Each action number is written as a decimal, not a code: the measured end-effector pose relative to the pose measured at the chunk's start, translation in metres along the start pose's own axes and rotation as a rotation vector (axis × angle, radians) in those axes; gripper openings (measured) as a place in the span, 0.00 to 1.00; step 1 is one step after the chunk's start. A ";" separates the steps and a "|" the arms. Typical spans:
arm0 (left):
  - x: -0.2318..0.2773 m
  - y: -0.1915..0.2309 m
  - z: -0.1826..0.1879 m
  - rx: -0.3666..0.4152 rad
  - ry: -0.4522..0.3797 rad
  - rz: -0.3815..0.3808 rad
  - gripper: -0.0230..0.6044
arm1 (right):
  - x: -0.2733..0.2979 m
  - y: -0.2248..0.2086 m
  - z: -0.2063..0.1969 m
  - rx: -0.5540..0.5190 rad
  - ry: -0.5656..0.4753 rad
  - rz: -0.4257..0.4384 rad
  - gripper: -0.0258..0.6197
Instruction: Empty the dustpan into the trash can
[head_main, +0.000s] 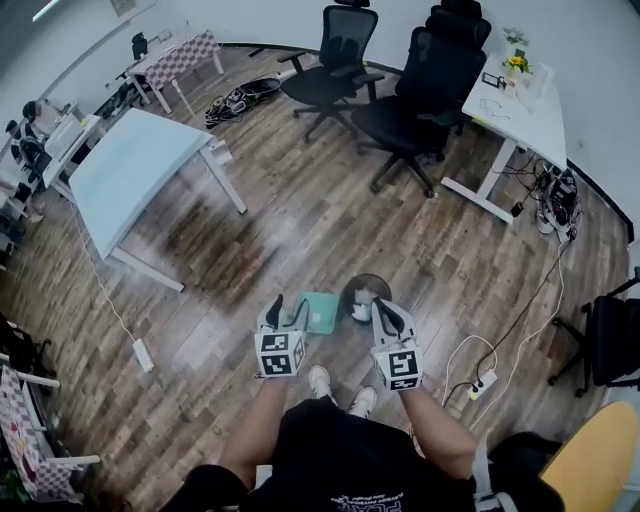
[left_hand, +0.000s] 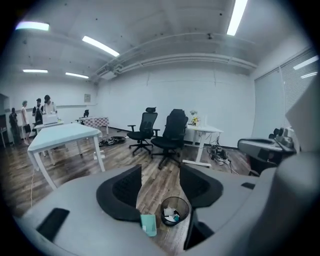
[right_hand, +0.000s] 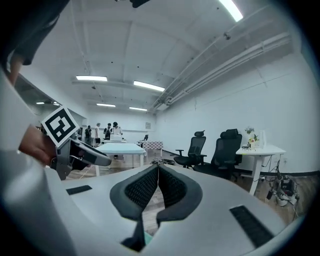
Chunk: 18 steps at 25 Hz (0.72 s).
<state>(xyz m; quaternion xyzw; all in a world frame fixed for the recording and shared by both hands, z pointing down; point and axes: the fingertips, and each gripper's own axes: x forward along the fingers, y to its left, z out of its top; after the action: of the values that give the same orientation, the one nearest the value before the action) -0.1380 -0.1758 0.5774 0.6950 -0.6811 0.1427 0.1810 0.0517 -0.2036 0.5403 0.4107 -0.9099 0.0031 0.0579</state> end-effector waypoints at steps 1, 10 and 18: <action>-0.008 -0.002 0.003 -0.009 -0.011 0.000 0.43 | -0.001 0.001 0.005 0.006 -0.013 0.001 0.08; -0.060 -0.028 -0.001 -0.026 -0.067 -0.070 0.22 | -0.018 0.028 0.028 0.010 -0.069 0.015 0.08; -0.104 -0.032 -0.003 0.023 -0.109 -0.164 0.07 | -0.036 0.078 0.035 -0.064 -0.074 0.056 0.08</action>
<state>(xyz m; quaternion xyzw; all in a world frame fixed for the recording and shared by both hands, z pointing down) -0.1093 -0.0811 0.5322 0.7571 -0.6291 0.0970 0.1467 0.0131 -0.1268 0.5050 0.3829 -0.9222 -0.0395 0.0371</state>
